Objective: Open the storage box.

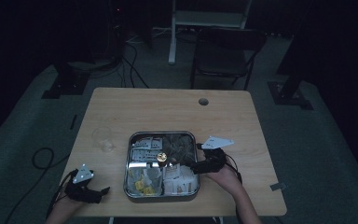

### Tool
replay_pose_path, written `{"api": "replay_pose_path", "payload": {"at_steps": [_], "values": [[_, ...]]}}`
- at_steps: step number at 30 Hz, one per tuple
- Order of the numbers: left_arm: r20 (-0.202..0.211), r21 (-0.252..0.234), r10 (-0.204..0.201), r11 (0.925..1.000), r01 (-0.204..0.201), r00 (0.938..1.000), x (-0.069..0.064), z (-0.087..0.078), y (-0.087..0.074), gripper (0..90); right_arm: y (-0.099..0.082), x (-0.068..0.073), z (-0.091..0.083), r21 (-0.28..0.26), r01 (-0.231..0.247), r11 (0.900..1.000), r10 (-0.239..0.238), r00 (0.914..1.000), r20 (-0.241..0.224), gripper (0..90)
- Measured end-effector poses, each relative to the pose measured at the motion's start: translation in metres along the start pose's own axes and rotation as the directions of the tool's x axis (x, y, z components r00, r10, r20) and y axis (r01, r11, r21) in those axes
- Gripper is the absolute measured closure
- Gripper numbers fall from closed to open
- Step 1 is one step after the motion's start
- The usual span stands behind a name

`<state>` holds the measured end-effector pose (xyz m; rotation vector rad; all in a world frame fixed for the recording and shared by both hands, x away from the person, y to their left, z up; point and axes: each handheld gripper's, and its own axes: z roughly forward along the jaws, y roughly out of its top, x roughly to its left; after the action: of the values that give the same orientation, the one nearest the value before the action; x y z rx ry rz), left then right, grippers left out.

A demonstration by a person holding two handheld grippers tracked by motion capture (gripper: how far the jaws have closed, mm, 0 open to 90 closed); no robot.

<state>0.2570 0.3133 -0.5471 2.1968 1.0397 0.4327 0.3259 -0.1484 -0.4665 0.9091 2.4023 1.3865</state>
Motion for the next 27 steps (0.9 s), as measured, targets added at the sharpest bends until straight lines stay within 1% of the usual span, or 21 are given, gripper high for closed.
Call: {"api": "replay_pose_path", "payload": {"at_steps": [10,19,22,23,25,27], "values": [[-0.001,0.0,0.002,1.0,-0.002,1.0,0.0,0.0,0.0,0.9,0.013,0.014,0.025,0.019,0.045,0.9988,-0.045,0.9979,-0.047,13.6],[-0.001,0.0,0.002,1.0,-0.002,1.0,0.0,0.0,0.0,0.9,0.022,0.027,0.045,0.036,0.083,0.9959,-0.08,0.9926,-0.092,14.5],[-0.003,0.0,0.0,1.0,0.0,1.0,0.0,0.0,0.0,0.9,0.024,0.033,0.051,0.043,0.1,0.9941,-0.095,0.9905,-0.1,14.8],[-0.003,0.0,-0.001,1.0,0.001,1.0,-0.001,0.0,0.0,0.9,0.024,0.034,0.054,0.045,0.104,0.9936,-0.099,0.9901,-0.1,17.2],[-0.003,0.001,-0.001,1.0,0.001,1.0,-0.001,-0.001,-0.001,0.9,0.026,0.037,0.058,0.052,0.11,0.9926,-0.104,0.9891,-0.104,17.5],[-0.003,0.001,-0.001,1.0,0.001,1.0,-0.001,-0.001,-0.001,0.9,0.027,0.04,0.064,0.067,0.117,0.9909,-0.109,0.9882,-0.107,17.5]]}}
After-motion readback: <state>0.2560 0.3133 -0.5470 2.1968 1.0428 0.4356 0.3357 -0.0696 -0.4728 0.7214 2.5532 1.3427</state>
